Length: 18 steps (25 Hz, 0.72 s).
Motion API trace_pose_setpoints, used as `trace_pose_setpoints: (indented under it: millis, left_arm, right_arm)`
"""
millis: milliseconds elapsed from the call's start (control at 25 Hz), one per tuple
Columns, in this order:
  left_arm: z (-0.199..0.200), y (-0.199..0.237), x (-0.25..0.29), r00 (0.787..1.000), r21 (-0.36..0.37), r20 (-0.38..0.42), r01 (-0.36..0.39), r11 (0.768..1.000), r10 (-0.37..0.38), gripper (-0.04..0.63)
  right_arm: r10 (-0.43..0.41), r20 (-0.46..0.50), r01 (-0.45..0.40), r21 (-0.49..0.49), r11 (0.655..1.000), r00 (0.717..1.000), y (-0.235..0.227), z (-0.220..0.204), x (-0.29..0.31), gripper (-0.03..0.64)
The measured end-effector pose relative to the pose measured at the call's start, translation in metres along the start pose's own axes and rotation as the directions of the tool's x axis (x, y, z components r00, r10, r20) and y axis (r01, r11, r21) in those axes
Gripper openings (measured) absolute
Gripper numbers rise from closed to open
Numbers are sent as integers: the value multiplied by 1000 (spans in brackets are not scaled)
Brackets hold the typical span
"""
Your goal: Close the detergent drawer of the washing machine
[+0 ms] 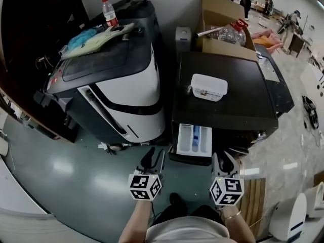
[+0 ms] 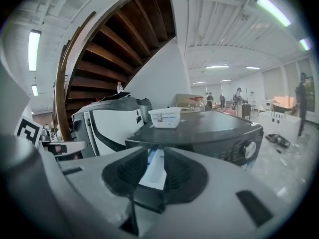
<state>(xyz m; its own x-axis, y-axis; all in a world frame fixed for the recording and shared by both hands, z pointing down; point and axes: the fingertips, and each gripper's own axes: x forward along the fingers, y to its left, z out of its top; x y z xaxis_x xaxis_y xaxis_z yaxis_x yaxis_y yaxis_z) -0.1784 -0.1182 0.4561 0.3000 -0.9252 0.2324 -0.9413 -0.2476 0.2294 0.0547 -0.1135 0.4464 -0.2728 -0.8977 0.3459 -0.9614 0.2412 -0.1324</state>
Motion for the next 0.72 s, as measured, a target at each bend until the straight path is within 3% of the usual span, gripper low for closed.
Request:
trace_pose_setpoints:
  millis: [360, 720]
  left_arm:
    - [-3, -17, 21, 996, 20, -25, 82, 996, -81, 126]
    - [-6, -28, 10, 996, 57, -24, 82, 995, -81, 137]
  right_arm:
    - [-47, -11, 47, 24, 999, 999, -14, -15, -12, 87]
    - [-24, -29, 25, 23, 999, 999, -16, -31, -25, 87]
